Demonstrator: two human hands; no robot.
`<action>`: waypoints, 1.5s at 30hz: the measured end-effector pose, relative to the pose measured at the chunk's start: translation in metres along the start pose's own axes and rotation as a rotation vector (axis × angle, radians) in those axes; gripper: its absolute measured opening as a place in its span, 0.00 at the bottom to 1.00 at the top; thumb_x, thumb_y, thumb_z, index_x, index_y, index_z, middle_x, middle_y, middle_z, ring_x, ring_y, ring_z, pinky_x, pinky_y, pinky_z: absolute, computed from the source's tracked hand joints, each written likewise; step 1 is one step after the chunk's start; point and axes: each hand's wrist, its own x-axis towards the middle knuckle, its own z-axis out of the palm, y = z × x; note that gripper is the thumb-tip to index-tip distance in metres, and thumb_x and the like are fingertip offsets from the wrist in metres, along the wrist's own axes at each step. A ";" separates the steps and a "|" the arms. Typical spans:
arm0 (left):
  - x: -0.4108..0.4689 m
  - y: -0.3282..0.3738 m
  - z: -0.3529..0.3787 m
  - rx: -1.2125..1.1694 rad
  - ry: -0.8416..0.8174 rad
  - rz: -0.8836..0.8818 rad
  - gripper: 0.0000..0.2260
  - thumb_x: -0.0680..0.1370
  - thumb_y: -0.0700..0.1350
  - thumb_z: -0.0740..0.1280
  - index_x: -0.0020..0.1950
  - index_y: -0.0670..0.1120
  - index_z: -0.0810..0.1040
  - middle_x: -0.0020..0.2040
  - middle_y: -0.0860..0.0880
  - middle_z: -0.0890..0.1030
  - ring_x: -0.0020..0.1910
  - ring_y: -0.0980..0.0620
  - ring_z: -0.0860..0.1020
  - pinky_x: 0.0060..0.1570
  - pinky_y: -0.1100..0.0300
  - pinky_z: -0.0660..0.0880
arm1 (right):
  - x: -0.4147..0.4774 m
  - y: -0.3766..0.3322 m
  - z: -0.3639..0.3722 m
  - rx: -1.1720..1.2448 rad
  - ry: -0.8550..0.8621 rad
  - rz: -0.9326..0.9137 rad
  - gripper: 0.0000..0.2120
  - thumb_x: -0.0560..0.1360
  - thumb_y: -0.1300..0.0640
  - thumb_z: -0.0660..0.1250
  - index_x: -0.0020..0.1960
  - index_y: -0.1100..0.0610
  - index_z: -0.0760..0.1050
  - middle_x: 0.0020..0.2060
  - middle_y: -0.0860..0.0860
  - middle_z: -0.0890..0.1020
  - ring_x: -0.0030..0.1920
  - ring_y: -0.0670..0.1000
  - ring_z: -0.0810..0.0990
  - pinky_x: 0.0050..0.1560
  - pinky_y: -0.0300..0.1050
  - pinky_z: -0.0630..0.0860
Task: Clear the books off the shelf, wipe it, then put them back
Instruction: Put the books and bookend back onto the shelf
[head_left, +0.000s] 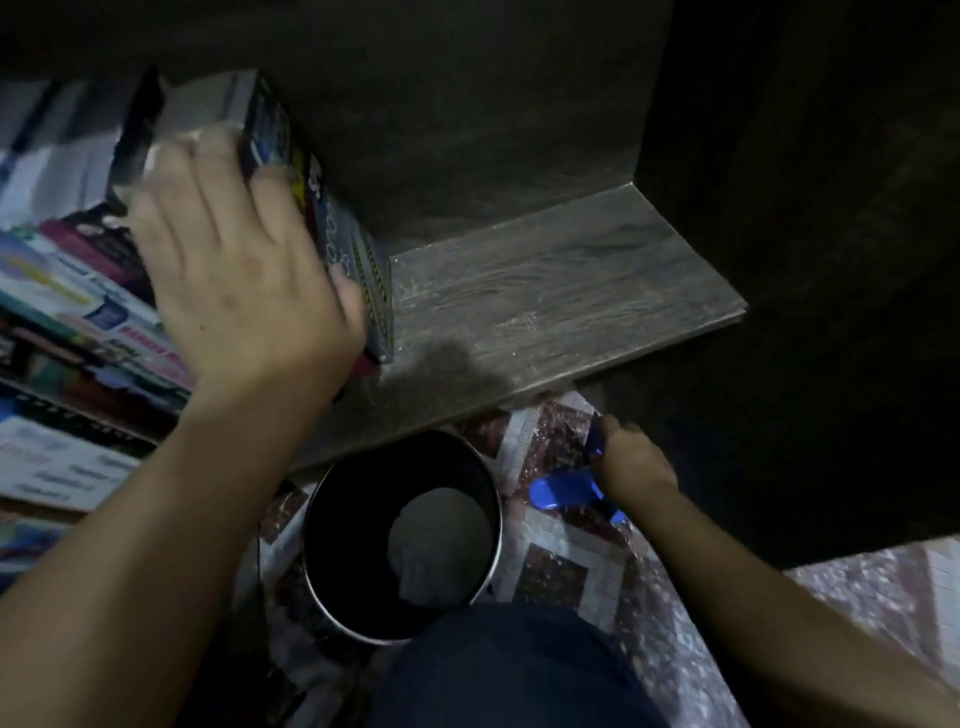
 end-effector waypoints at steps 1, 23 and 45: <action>0.001 0.001 0.002 0.002 0.009 -0.014 0.26 0.71 0.47 0.67 0.65 0.37 0.65 0.71 0.36 0.62 0.71 0.33 0.60 0.69 0.36 0.58 | 0.005 0.001 0.007 0.011 -0.003 0.027 0.16 0.79 0.59 0.60 0.66 0.55 0.67 0.58 0.60 0.76 0.57 0.61 0.77 0.53 0.51 0.74; 0.002 -0.020 -0.037 0.003 -0.047 0.198 0.34 0.70 0.50 0.70 0.70 0.34 0.65 0.67 0.36 0.69 0.69 0.38 0.65 0.72 0.41 0.49 | -0.133 -0.042 -0.098 -0.207 0.129 -0.033 0.29 0.78 0.67 0.57 0.76 0.51 0.57 0.55 0.55 0.80 0.54 0.55 0.80 0.45 0.45 0.74; 0.011 -0.060 -0.059 -0.328 -0.255 0.167 0.27 0.79 0.50 0.62 0.76 0.44 0.60 0.70 0.45 0.64 0.71 0.45 0.59 0.72 0.50 0.51 | -0.153 -0.192 -0.184 0.061 0.608 -0.226 0.27 0.79 0.64 0.60 0.74 0.48 0.61 0.49 0.54 0.81 0.47 0.54 0.80 0.40 0.48 0.76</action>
